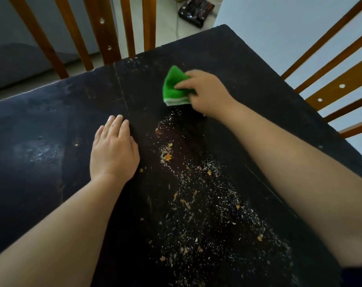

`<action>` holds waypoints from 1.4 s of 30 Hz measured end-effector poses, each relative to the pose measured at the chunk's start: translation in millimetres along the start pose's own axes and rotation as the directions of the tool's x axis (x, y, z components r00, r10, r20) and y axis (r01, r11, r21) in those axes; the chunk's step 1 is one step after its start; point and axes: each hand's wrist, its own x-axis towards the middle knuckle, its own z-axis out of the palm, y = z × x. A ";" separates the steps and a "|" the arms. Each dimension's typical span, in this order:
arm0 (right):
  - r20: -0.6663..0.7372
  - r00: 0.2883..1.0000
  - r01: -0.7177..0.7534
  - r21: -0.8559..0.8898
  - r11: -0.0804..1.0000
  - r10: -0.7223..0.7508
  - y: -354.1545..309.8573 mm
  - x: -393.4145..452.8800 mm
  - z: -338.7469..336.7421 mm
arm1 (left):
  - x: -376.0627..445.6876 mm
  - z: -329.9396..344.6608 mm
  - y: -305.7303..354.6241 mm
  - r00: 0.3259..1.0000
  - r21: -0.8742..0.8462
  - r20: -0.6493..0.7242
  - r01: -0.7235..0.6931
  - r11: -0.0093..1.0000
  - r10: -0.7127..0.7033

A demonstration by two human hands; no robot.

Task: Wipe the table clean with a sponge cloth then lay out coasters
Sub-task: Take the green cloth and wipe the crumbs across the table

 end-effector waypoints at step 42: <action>0.145 0.986 0.070 0.111 0.991 -0.086 -48.3 -108.8 7.6 | -19.9 -29.2 -23.7 1.000 -0.295 0.007 -0.010 0.955 0.013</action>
